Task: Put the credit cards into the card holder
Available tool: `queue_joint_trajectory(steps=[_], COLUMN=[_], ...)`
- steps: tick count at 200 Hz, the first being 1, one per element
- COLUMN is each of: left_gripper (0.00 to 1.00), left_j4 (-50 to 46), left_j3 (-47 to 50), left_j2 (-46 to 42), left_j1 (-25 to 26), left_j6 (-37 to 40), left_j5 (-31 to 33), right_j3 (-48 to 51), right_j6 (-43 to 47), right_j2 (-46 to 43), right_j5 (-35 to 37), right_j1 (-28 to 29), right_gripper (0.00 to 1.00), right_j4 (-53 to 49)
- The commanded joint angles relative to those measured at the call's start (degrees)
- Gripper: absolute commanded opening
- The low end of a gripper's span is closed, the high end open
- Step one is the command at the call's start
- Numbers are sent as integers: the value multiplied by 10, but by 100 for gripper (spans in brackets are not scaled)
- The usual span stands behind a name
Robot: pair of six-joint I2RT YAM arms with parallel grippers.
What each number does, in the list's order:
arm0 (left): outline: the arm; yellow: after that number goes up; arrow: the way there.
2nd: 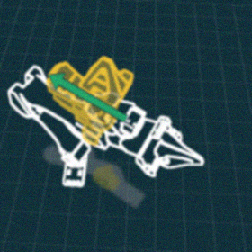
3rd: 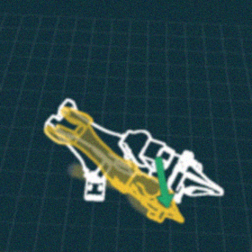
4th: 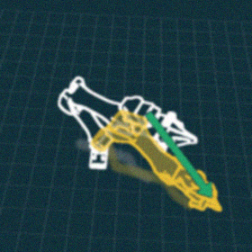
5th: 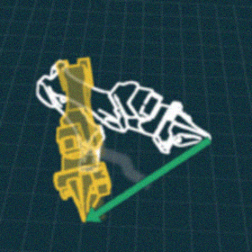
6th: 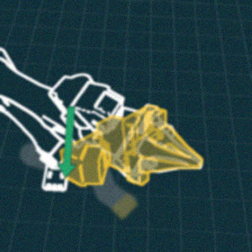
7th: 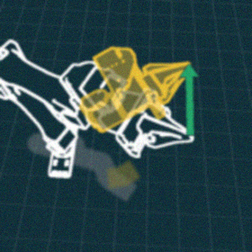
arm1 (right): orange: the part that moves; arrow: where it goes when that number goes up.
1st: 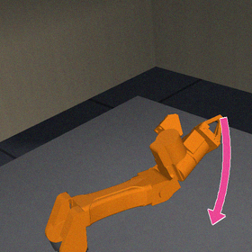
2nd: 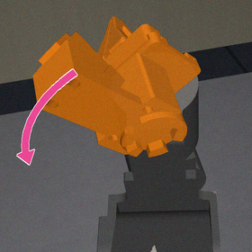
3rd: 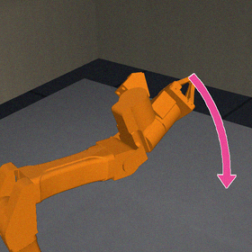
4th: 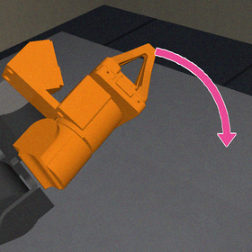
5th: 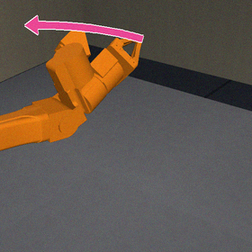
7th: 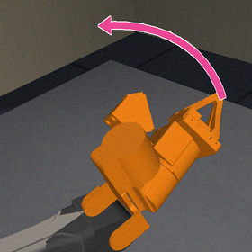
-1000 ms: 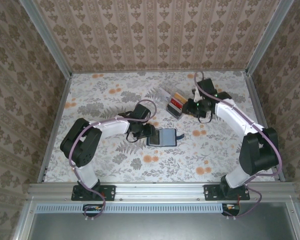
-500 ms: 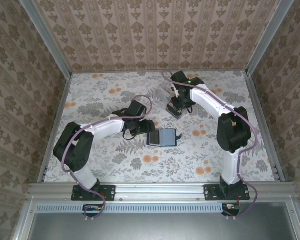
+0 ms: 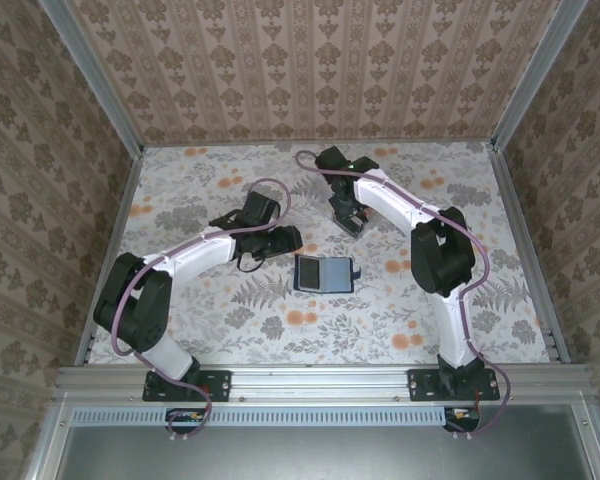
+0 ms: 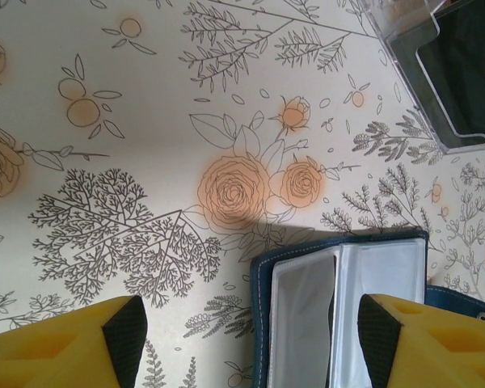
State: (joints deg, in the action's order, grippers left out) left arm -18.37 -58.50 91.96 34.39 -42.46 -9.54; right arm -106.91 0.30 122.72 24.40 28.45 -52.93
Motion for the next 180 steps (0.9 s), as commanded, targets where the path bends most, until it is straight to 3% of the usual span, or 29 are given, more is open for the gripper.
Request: queue_joint_trajectory(steps=[1,66,106,180], left_gripper=[72,72,72,72], left_j4=[5,8,9,11], left_j3=[8,13,16,19], left_j2=[-19,-21,-21,-19], left_j1=[-4,-6,-6,-6], left_j6=[-7,-8,-10,-10], left_j5=[5,2,1,-3], right_j3=[-16,-11,-1,14], right_j6=[15,33,47,52], right_j2=[18,42,49,29], right_j5=[65,113,188,204], right_j1=[6,18,31,32], right_gripper=[37,38,38,23], right_j4=[-9,13,37,54])
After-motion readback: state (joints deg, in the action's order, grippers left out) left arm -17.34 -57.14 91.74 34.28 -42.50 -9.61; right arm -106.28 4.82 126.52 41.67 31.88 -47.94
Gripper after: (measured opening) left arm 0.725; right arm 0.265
